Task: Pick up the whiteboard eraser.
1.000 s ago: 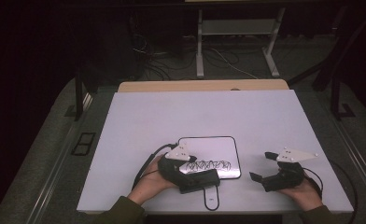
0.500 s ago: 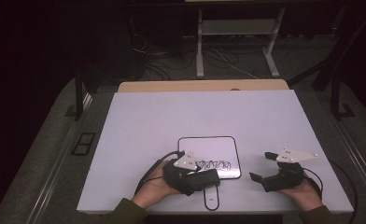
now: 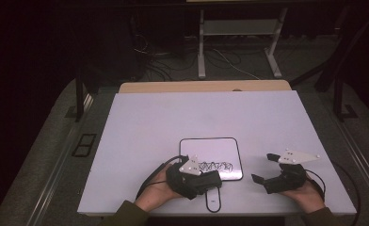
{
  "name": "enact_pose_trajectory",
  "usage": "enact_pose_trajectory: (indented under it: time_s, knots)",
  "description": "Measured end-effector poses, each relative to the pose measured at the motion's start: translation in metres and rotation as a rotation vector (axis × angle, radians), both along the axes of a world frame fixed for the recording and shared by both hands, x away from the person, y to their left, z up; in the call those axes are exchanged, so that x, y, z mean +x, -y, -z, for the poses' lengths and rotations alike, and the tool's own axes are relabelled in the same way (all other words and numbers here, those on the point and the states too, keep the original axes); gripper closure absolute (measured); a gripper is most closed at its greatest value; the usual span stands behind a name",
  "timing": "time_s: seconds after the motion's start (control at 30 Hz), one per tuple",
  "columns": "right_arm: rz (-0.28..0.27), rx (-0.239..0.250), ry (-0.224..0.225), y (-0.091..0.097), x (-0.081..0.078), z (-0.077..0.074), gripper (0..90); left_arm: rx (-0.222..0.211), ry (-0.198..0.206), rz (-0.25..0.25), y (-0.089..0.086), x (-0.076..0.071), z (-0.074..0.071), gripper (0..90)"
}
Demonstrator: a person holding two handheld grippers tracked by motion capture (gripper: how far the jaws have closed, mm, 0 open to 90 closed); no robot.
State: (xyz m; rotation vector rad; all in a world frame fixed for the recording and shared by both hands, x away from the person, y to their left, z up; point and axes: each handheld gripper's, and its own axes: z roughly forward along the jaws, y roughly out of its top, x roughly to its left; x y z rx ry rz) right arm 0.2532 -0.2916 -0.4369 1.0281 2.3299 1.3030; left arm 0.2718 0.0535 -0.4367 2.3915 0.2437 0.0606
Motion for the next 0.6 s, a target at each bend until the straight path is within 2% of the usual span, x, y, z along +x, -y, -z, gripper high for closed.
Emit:
enact_pose_trajectory:
  time_s: [0.33,0.37,0.6]
  knots:
    - [0.001,-0.001,0.002,0.0002,-0.0001,-0.0002,0.0,0.022,-0.007,0.0,0.001,0.001,0.0027,38.5]
    - [0.002,0.0,0.002,0.0002,-0.0001,-0.0002,0.0,0.01,-0.016,-0.011,0.0013,0.0008,0.0031,38.6]
    - [0.003,0.0,0.002,0.0004,0.0,-0.0004,0.0,0.014,-0.028,-0.01,0.0012,0.0015,0.0021,39.1]
